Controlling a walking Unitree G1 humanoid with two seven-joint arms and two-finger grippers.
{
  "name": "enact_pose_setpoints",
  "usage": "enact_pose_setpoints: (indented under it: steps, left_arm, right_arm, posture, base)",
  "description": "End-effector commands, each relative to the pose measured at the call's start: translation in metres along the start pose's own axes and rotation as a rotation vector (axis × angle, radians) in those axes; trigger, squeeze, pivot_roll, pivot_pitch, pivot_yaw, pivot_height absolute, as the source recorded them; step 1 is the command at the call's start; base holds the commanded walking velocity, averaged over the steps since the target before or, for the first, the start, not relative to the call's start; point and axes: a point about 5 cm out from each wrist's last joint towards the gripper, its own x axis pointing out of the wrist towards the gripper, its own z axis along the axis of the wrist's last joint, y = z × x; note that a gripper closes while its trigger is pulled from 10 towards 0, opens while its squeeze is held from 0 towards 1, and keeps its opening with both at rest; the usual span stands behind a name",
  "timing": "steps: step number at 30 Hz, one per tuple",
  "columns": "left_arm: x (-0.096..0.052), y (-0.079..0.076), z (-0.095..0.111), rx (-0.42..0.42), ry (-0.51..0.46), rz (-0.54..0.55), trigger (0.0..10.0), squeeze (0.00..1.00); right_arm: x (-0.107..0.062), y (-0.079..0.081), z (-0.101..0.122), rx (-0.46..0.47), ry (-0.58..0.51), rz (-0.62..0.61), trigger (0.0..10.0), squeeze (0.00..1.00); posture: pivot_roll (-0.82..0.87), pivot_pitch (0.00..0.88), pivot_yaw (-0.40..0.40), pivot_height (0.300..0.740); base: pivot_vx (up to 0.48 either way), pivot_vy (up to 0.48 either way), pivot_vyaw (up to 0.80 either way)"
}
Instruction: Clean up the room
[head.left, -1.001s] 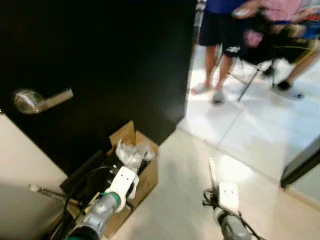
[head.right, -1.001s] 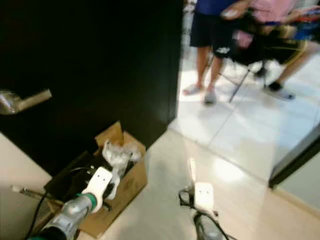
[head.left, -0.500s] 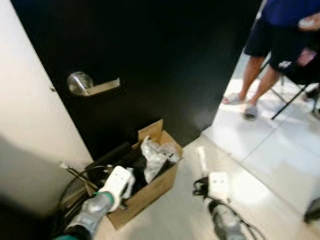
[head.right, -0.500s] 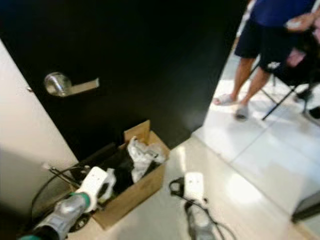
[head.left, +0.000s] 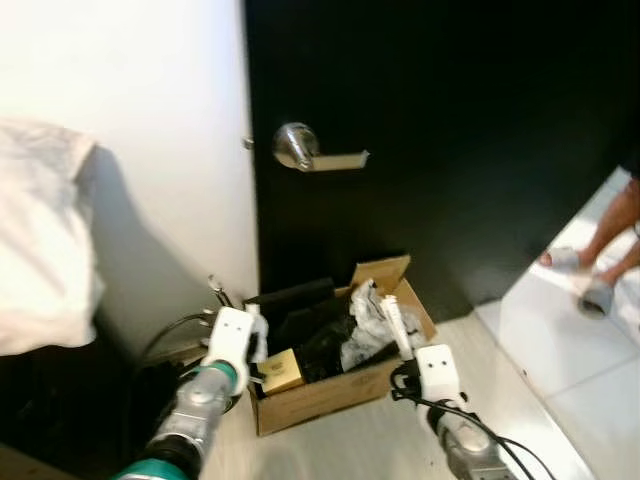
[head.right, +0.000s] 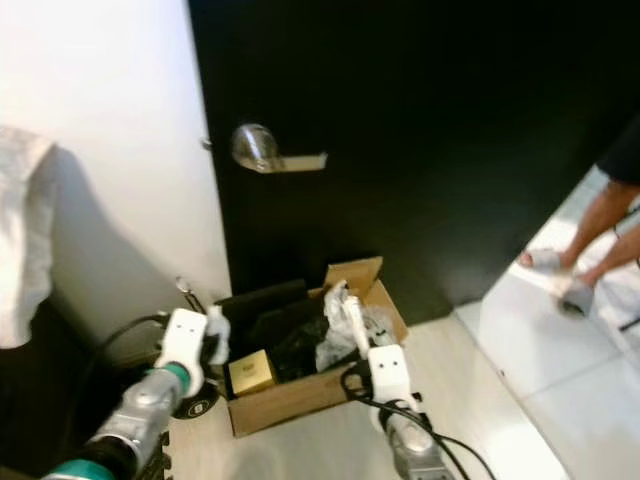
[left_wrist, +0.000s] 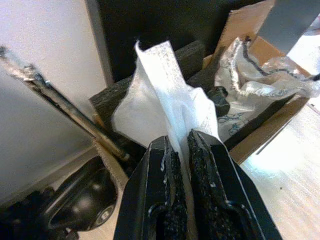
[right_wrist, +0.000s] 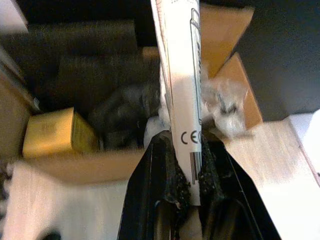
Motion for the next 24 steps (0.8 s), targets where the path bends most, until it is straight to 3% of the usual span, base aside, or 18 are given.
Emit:
enact_pose_setpoints:
  steps: [1, 18, 24]
  left_arm:
    - [-0.003, 0.004, -0.006, 0.018, 0.016, 0.004, 10.0, 0.0]
    - [-0.001, -0.023, 0.001, 0.167, -0.047, -0.115, 10.0, 0.0]
    - [-0.002, -0.027, -0.001, 0.174, -0.056, -0.13, 10.0, 0.0]
  right_arm:
    - [-0.003, 0.003, -0.007, 0.03, 0.013, -0.003, 10.0, 0.0]
    - [-0.011, -0.005, -0.016, 0.088, 0.016, -0.077, 10.0, 0.0]
    - [-0.011, -0.003, -0.016, 0.089, 0.018, -0.076, 10.0, 0.0]
  posture:
    - [-0.04, 0.0, -0.029, 0.74]
    - [-0.07, 0.0, -0.004, 0.74]
    - [-0.06, 0.0, -0.004, 0.74]
  base:
    - [0.0, 0.0, 0.47]
    - [0.0, 0.0, 0.0]
    - [0.0, 0.0, 0.0]
